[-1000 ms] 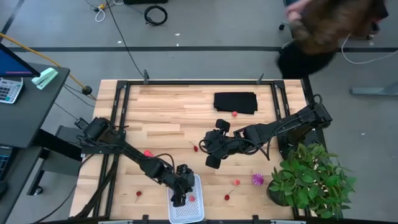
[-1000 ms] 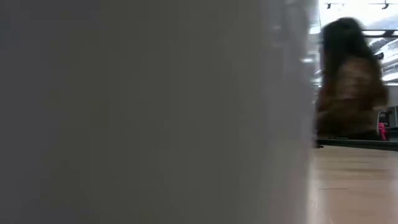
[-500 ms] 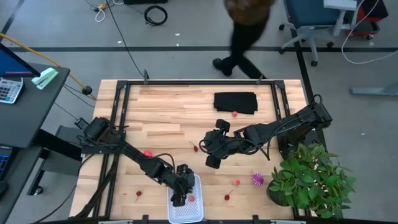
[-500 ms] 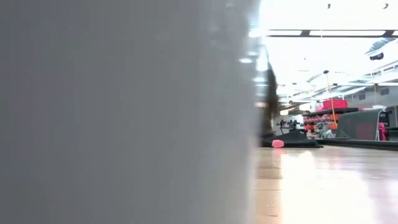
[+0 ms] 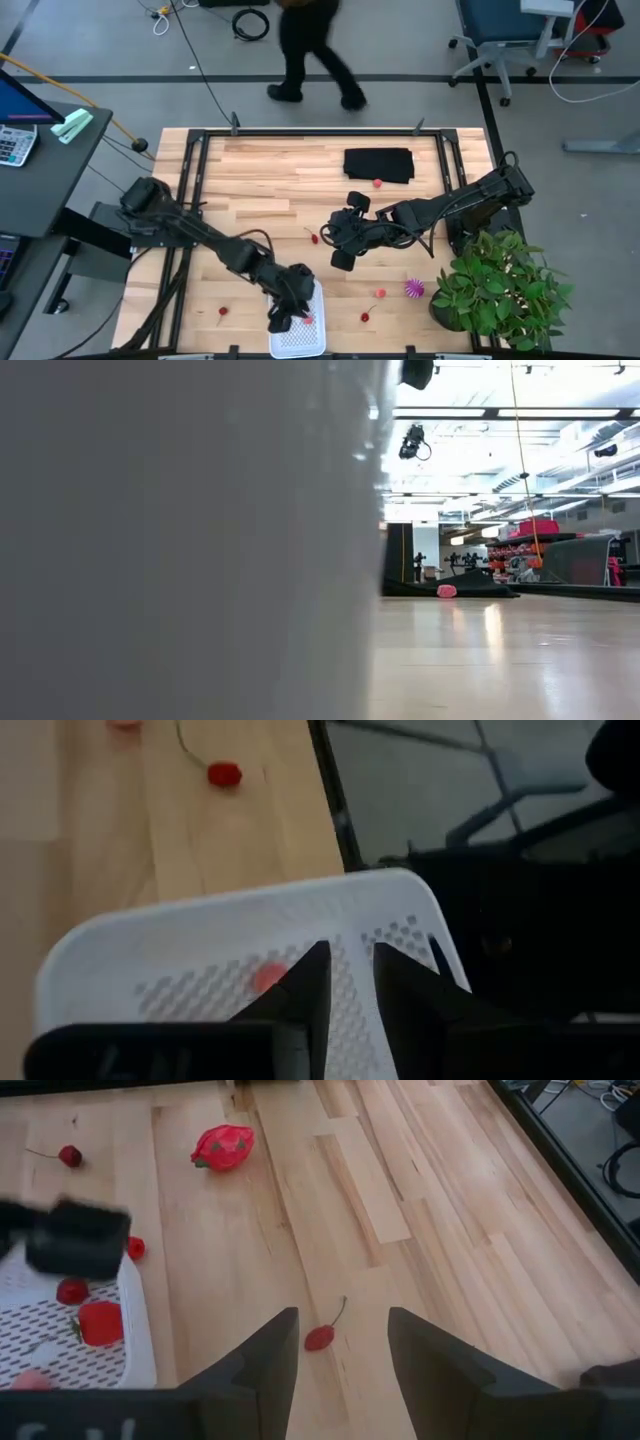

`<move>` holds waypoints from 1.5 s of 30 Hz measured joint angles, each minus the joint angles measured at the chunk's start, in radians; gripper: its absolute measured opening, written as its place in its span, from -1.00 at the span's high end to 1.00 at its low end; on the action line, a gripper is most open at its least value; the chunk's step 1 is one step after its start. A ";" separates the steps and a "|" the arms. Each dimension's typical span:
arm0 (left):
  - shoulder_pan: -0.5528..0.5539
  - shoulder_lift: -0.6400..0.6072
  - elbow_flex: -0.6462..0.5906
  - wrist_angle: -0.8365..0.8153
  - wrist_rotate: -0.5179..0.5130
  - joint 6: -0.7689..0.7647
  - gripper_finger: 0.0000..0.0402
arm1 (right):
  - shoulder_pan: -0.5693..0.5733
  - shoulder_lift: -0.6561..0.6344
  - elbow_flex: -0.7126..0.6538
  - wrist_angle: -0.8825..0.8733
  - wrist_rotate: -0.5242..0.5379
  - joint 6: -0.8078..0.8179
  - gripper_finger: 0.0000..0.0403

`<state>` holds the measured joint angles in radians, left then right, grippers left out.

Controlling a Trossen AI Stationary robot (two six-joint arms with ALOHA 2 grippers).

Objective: Pick and placing Produce into tupperware
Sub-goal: Put the dragon fruit into the white basket

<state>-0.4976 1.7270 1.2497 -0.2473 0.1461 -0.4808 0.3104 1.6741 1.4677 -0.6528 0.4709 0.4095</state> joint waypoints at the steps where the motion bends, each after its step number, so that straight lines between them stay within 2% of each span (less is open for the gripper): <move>1: 0.006 -0.017 0.018 -0.070 0.002 0.002 0.61 | 0.000 0.000 0.000 0.000 0.000 0.000 0.18; 6: 0.041 -0.110 0.149 -0.477 0.005 0.023 0.66 | 0.000 0.000 -0.001 -0.006 0.000 0.000 0.18; 11: 0.045 -0.171 0.267 -0.861 0.004 0.110 0.67 | 0.000 0.000 -0.001 -0.006 0.000 0.001 0.18; 20: 0.027 -0.218 0.296 -1.321 -0.068 0.087 0.65 | 0.000 0.000 -0.001 -0.008 0.000 0.010 0.18; 26: 0.006 -0.216 0.210 -1.246 -0.103 0.157 0.59 | 0.000 0.000 -0.001 -0.008 0.000 0.010 0.18; 30: 0.003 -0.202 0.095 -1.209 -0.115 0.184 0.49 | 0.000 0.000 -0.001 -0.008 0.000 0.011 0.18; 38: -0.008 -0.204 -0.138 -1.072 -0.120 0.255 0.10 | 0.000 0.000 -0.002 -0.009 0.000 0.011 0.18; 45: -0.008 -0.204 -0.280 -0.897 -0.126 0.374 -0.19 | 0.000 0.000 -0.002 -0.009 0.000 0.011 0.18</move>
<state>-0.5056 1.5234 0.9698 -1.1438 0.0199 -0.1067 0.3107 1.6741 1.4658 -0.6617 0.4706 0.4202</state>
